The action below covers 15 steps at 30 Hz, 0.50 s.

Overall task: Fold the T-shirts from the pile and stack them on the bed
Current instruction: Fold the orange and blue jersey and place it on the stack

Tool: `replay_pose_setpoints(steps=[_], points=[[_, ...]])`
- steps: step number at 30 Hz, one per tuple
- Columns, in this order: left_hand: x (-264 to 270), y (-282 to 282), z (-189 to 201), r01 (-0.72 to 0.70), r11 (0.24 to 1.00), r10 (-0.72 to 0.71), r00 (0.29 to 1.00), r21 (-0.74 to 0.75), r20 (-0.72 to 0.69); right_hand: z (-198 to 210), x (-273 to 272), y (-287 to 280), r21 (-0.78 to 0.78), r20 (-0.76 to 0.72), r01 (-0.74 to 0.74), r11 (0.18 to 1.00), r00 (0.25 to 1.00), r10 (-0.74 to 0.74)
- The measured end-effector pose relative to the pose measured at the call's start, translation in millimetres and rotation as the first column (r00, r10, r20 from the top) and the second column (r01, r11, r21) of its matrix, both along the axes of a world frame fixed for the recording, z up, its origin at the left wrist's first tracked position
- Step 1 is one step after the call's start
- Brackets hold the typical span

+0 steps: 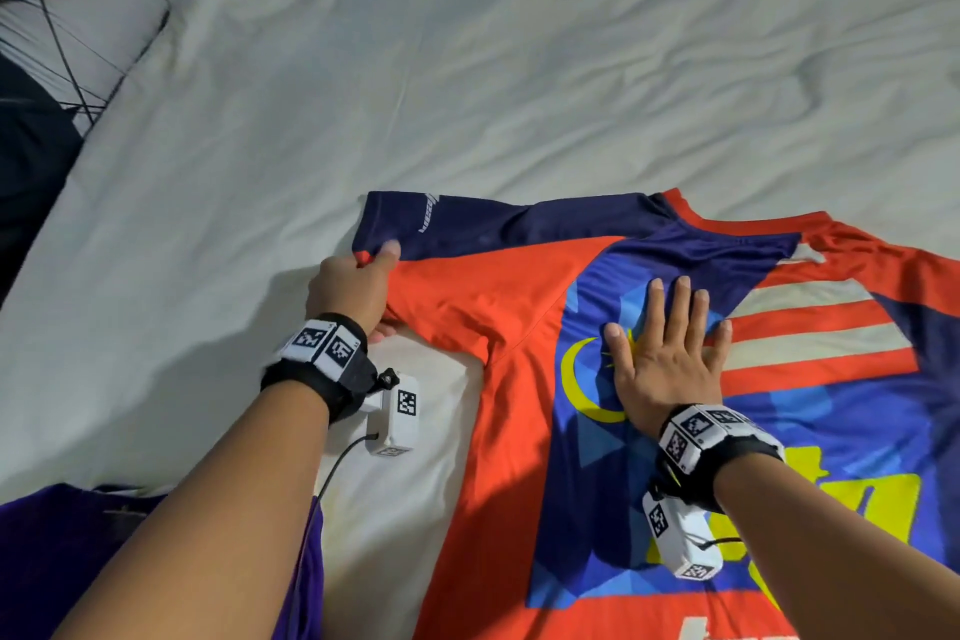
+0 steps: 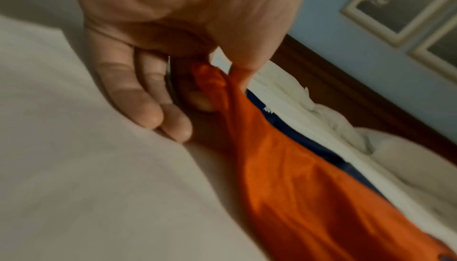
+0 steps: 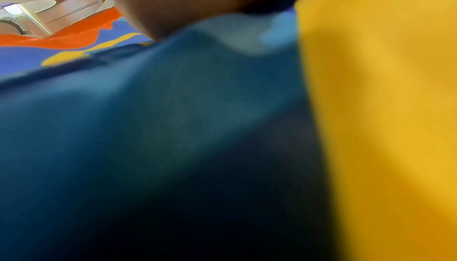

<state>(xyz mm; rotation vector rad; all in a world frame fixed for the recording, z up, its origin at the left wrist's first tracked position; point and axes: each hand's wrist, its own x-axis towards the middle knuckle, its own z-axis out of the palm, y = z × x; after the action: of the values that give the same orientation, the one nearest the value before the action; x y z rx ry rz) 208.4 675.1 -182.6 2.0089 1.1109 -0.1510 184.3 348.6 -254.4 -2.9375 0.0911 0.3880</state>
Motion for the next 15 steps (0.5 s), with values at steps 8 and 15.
replay_pose_setpoints(steps=[8,15], points=[[34.3,-3.2,0.8,0.191,0.92,-0.176,0.981,0.342,-0.075,52.0,35.8,9.6,0.084,0.095,0.111,0.99,0.988,-0.118],[48.3,-12.5,-7.3,0.161,0.898,-0.219,0.971,0.41,0.098,72.4,130.2,2.5,0.144,0.186,0.071,0.987,0.978,-0.098]])
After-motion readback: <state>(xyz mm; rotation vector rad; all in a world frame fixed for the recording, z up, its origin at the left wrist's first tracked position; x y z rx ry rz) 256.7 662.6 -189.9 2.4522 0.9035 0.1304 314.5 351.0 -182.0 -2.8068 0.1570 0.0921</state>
